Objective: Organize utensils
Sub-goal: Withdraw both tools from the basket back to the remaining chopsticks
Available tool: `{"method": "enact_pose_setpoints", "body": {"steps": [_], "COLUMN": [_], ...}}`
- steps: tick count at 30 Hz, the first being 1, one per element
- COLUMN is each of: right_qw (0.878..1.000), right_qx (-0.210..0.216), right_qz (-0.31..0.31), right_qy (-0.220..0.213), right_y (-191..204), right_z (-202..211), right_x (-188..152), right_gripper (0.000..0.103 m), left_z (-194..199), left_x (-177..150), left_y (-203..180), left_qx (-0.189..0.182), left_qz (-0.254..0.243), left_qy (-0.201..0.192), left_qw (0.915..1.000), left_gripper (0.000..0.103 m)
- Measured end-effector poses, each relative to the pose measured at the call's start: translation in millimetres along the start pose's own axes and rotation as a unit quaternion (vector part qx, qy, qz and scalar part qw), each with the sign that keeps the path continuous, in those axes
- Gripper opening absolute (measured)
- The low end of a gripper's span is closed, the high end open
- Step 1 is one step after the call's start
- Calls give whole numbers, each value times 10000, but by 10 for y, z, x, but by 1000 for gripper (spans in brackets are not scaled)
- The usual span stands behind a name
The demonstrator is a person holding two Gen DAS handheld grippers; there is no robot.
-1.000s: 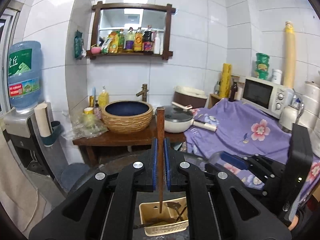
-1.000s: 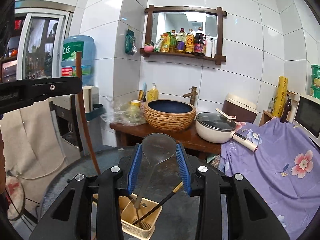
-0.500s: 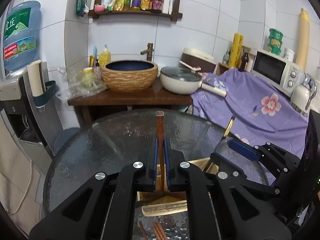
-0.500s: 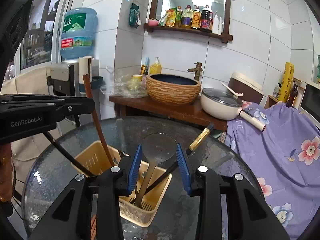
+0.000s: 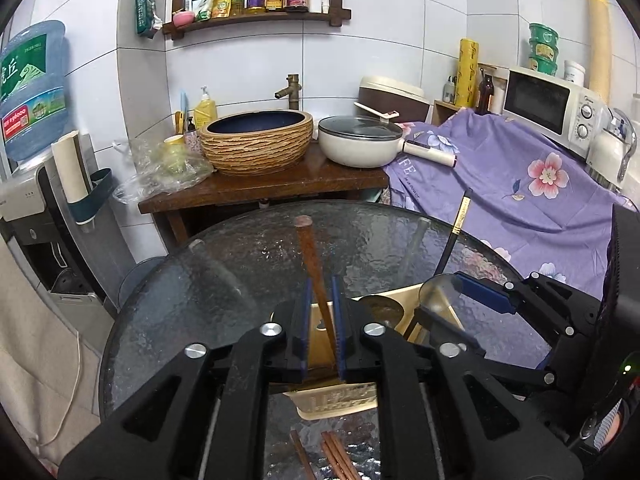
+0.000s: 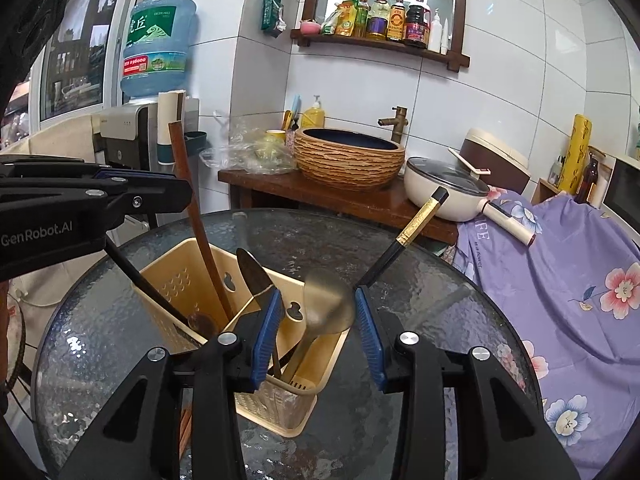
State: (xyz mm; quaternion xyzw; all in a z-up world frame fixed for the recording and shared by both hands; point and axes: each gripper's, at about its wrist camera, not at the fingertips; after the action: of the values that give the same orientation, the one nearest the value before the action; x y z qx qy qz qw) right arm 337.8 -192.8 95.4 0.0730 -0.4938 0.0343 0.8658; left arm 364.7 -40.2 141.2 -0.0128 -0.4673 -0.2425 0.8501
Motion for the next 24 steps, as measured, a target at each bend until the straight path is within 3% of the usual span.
{"method": "enact_pose_setpoints", "body": {"steps": [1, 3, 8, 10, 13, 18, 24], "right_qw": [10000, 9999, 9992, 9991, 9992, 9998, 9972], "right_qx": [19, 51, 28, -17, 35, 151, 268], "right_qz": [-31, -65, -39, -71, -91, -78, -153], "right_qy": [-40, -119, -394, -415, -382, -57, 676], "right_y": [-8, -26, -29, -28, -13, 51, 136], "right_z": [26, 72, 295, 390, 538, 651, 524], "right_x": [-5, -6, -75, -137, -285, -590, -1011], "right_gripper": [46, 50, 56, 57, 57, 58, 57], "left_z": [37, 125, 471, 630, 825, 935, 616], "left_x": [-2, -2, -40, -127, -330, -753, -1253], "left_y": [4, 6, -4, 9, -22, -201, -258], "left_qx": [-10, 24, 211, 273, 331, 378, 206], "left_qz": [18, 30, -27, 102, 168, -73, -1], "left_qy": [-44, -189, -594, -768, -845, -605, 162], "left_qw": [10000, 9998, 9980, 9966, 9957, 9974, 9997], "left_gripper": [40, 65, 67, 78, 78, 78, 77]}}
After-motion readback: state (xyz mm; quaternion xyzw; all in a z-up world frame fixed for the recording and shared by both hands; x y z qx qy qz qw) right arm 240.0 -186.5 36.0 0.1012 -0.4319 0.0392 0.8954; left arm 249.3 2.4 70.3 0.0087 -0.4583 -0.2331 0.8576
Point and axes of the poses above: each gripper's, at about its wrist camera, not at the fingertips, and z roughly against the way its jaws point, y to its left, x to its top, and after that the axes turned 15 degrees about -z, right-handed
